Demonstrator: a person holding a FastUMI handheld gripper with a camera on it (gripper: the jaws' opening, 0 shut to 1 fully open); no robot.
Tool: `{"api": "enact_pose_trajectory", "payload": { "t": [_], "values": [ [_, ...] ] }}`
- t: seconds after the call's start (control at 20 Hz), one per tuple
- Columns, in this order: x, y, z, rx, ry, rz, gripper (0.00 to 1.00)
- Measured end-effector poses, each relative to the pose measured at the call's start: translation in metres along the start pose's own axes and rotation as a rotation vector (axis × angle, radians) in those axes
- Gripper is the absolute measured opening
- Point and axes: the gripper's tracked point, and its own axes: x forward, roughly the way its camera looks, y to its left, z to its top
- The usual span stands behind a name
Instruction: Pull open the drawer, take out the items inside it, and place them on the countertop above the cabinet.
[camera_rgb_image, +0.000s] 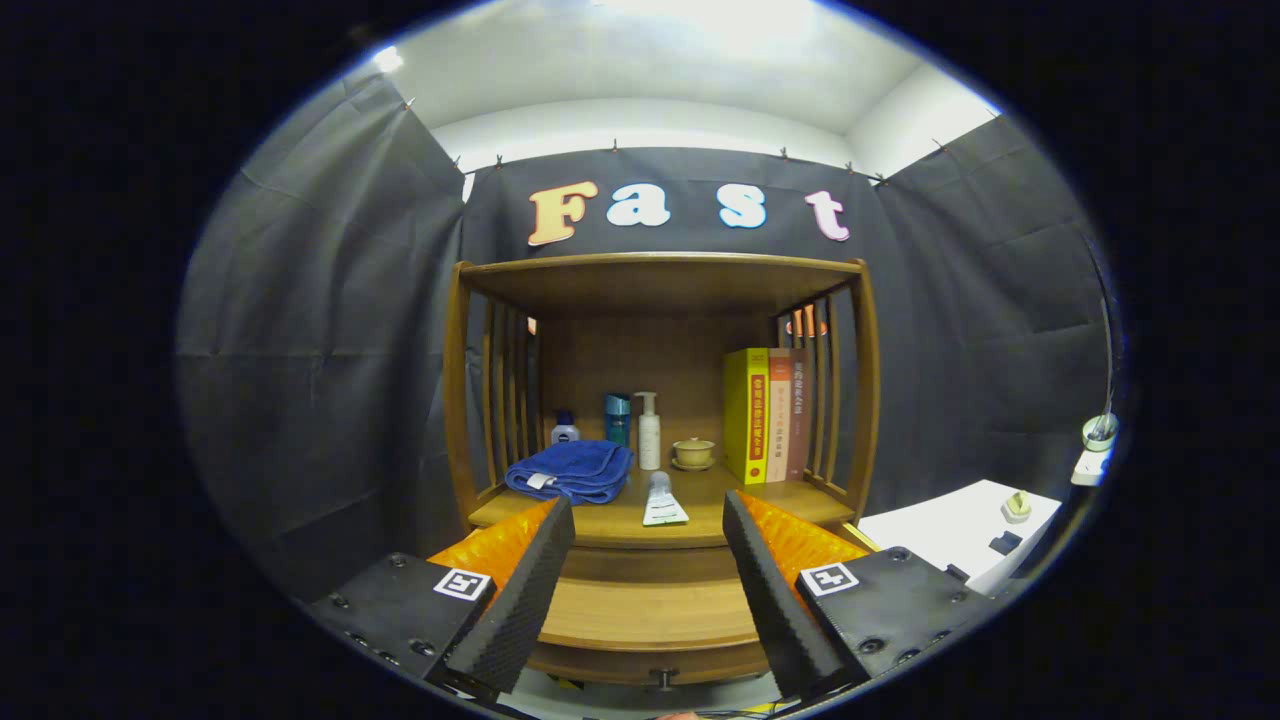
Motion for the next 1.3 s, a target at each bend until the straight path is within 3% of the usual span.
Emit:
{"api": "enact_pose_trajectory", "payload": {
  "t": [0.25, 0.6, 1.1, 1.3],
  "values": [
    [-0.015, -0.009, -0.001, 0.044, -0.050, -0.001, 0.97],
    [-0.008, -0.011, -0.066, 0.101, -0.068, -0.019, 0.99],
    [-0.038, 0.011, -0.092, -0.027, -0.284, -0.004, 0.99],
    [-0.032, 0.010, -0.128, -0.021, -0.238, 0.005, 0.99]
  ]
}}
